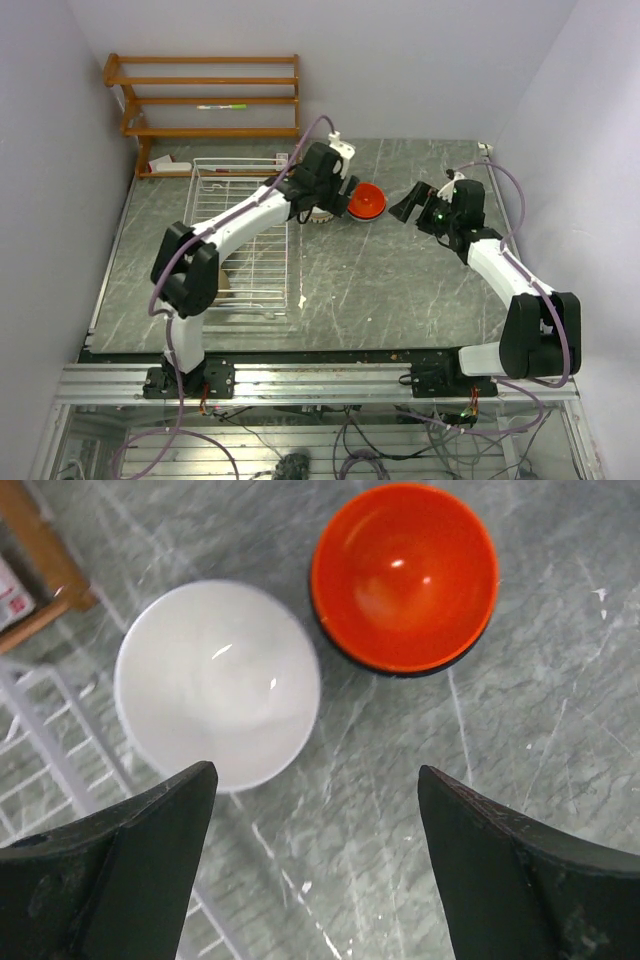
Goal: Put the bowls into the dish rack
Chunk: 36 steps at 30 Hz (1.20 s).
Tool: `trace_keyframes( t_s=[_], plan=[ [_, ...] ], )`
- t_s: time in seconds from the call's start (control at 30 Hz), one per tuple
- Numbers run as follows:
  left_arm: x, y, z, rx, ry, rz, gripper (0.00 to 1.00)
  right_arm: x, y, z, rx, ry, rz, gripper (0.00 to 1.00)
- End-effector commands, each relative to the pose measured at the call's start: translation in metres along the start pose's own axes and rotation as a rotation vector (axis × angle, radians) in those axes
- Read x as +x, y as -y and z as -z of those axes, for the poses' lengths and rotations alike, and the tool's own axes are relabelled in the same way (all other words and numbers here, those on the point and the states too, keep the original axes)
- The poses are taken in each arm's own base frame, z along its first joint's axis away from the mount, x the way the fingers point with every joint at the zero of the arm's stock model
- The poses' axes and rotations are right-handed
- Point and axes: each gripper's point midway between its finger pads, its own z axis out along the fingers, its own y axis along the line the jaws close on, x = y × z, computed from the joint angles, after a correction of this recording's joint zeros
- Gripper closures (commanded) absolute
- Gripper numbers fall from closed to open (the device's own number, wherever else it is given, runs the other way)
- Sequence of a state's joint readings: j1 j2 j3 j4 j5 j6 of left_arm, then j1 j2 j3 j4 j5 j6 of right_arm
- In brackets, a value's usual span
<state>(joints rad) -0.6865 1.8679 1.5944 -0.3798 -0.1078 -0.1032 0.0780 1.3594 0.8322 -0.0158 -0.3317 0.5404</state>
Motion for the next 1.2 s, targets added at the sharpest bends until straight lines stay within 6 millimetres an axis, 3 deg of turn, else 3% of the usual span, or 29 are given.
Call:
trace_keyframes(
  t_s=[0.0,0.2,0.37,0.5,0.7,0.87,1.1,1.17],
  plan=[
    [-0.024,0.015,-0.018,0.03,0.039,-0.109,0.11,0.004,0.005,0.002,-0.05,-0.013,-0.046,0.01],
    [-0.004,0.021,-0.056,0.018,-0.031,-0.152,0.16,0.007,0.009,0.0,-0.07,-0.02,-0.069,0.02],
    [0.005,0.022,-0.071,0.013,-0.049,-0.154,0.29,0.008,0.009,0.0,-0.082,-0.017,-0.079,0.02],
    [0.015,0.023,-0.082,0.017,-0.071,-0.156,0.31,0.011,0.01,0.0,-0.085,-0.021,-0.087,0.02],
    [0.025,0.021,-0.088,0.009,-0.091,-0.151,0.42,0.012,0.012,-0.001,-0.086,-0.023,-0.091,0.02],
    [0.03,0.016,-0.087,-0.019,-0.092,-0.146,0.72,0.014,0.012,-0.002,-0.088,-0.026,-0.098,0.02],
    [0.04,0.007,-0.09,-0.046,-0.116,-0.143,0.71,0.013,0.012,-0.001,-0.09,-0.024,-0.094,0.02],
    [0.042,0.006,-0.09,-0.047,-0.119,-0.142,0.8,0.013,0.012,-0.001,-0.09,-0.023,-0.094,0.03]
  ],
)
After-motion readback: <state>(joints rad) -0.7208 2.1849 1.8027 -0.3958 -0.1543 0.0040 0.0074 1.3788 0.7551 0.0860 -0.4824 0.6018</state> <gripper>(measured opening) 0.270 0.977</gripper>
